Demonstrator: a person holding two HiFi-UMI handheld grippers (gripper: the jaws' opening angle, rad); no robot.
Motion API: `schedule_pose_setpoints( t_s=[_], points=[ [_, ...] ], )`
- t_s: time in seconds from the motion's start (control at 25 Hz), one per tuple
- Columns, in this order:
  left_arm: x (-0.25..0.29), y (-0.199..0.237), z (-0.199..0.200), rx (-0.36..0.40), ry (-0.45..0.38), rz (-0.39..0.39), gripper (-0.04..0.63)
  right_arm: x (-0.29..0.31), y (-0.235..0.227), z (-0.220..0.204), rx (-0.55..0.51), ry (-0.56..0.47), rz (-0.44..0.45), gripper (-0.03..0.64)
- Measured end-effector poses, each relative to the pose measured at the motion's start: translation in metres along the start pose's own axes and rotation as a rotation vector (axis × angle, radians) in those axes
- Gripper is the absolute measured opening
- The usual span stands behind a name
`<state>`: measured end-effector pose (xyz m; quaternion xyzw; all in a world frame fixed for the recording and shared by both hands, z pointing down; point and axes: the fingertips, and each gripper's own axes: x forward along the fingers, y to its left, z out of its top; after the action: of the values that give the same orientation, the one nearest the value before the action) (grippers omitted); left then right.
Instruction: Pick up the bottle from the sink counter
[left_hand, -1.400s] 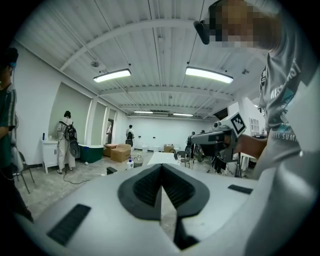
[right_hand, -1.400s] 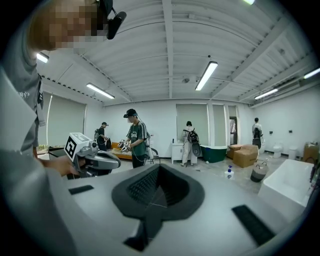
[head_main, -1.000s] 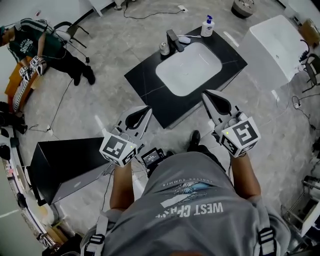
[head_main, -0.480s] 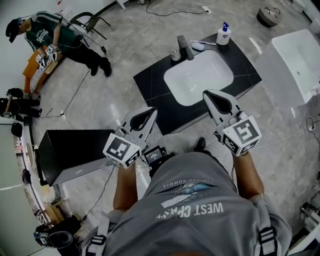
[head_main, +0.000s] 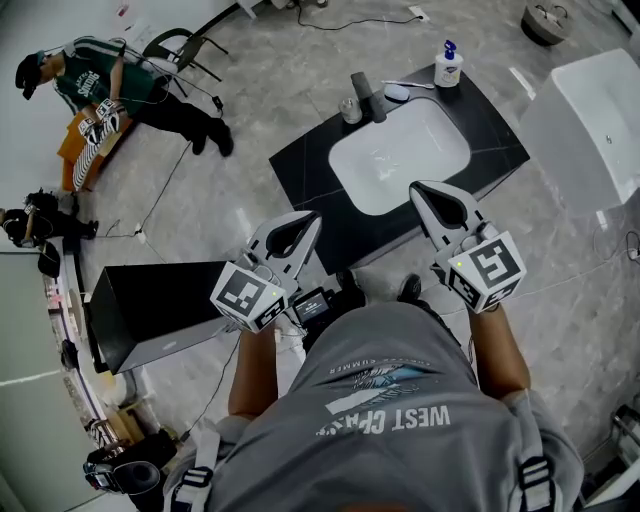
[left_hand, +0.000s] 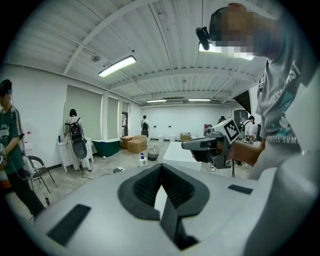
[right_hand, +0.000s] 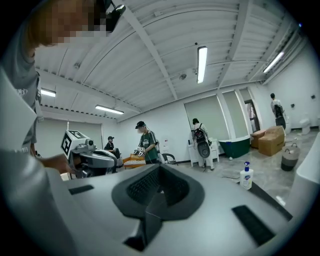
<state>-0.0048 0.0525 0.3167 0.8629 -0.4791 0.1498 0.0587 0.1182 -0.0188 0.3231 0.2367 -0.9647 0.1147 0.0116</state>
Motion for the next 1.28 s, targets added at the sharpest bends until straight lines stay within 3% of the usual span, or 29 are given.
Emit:
schedule_pose_setpoints(
  t_s=[0.32,0.64,1.28],
  points=[
    [0.023,0.018,0.007,0.032,-0.016,-0.122,0.003,0.003,-0.014,0.0,-0.001,0.008,-0.123,0.002],
    [0.035,0.07,0.003,0.034,-0.035,-0.22,0.003,0.039,-0.008,0.007,-0.002,0.031,-0.226,0.002],
    [0.043,0.158,-0.038,0.003,-0.076,-0.33,0.003,0.116,0.029,0.016,-0.078,0.089,-0.35,0.002]
  ],
)
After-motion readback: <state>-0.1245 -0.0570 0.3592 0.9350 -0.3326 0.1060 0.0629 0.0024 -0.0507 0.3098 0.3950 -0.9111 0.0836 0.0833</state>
